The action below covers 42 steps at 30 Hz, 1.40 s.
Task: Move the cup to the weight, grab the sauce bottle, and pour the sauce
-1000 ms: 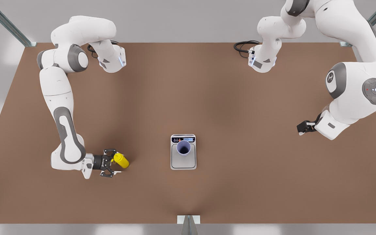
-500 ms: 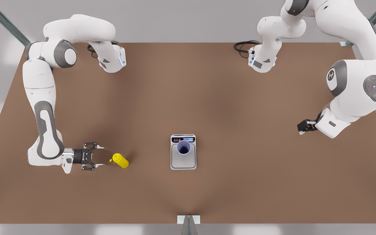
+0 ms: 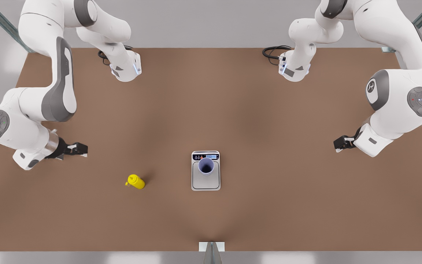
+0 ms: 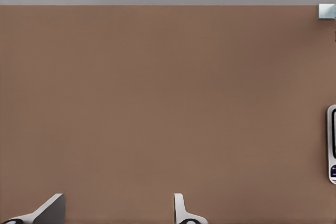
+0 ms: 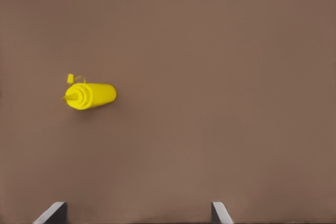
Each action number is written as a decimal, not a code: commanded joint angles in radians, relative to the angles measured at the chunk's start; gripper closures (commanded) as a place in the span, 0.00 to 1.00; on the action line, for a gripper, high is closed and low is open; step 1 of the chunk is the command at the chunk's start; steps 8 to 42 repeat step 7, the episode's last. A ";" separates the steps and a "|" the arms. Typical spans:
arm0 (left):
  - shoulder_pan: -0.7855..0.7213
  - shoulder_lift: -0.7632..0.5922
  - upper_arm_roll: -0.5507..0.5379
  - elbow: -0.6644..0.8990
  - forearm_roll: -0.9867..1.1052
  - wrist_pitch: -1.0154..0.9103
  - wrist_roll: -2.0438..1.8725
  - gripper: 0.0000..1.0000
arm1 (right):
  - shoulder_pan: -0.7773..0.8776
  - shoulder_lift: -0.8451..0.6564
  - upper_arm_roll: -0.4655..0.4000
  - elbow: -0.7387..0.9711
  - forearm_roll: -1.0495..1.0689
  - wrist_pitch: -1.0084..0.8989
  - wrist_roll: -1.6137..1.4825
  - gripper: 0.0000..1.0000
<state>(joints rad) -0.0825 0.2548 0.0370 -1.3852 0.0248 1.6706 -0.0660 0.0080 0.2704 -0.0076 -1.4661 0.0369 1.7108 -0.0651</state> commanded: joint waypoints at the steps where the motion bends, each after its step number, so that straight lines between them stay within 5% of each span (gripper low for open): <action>1: 0.000 0.000 0.000 0.000 0.000 0.000 0.000 0.00 | -0.003 -0.023 0.000 -0.031 0.000 0.013 0.027 0.00; 42: 0.000 -0.005 0.000 0.002 0.000 0.000 0.000 0.00 | -0.013 -0.054 0.000 -0.040 0.001 0.015 0.064 0.00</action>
